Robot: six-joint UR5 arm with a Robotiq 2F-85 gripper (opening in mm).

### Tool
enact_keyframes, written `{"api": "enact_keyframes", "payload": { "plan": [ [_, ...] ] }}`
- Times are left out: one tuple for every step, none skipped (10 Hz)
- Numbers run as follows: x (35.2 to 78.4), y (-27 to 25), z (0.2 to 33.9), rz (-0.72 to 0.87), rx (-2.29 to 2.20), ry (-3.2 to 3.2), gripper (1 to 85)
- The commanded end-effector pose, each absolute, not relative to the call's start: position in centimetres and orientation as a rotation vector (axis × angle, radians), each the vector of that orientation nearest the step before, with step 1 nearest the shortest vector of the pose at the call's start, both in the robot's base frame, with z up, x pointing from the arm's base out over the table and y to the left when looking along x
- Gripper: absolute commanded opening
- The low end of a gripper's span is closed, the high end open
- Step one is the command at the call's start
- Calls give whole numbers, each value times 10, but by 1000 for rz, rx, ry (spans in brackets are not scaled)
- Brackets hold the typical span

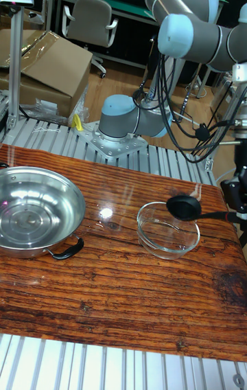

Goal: Scoop water with a large spoon from one bowl to another

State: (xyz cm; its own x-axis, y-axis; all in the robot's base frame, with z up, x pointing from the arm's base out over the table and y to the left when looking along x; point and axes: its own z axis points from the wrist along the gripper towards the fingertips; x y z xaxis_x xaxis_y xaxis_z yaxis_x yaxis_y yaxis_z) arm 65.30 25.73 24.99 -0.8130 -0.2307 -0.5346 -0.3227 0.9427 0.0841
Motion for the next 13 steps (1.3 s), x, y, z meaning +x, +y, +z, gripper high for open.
{"api": "enact_keyframes", "payload": {
  "plan": [
    [658,259,244,301,-405,2545,10],
    [658,258,241,327,-406,2545,10],
    [657,258,239,353,-409,2548,10],
    [656,262,237,408,-409,2545,10],
    [654,266,237,455,-407,2543,10],
    [653,266,235,470,-424,2540,10],
    [652,265,233,480,-451,2540,10],
    [653,258,230,473,-491,2537,10],
    [654,252,228,477,-512,2541,10],
    [653,250,227,503,-514,2541,10],
    [652,250,226,540,-506,2537,10],
    [649,251,225,582,-499,2537,10],
    [647,250,223,605,-515,2534,10]
  ]
}}
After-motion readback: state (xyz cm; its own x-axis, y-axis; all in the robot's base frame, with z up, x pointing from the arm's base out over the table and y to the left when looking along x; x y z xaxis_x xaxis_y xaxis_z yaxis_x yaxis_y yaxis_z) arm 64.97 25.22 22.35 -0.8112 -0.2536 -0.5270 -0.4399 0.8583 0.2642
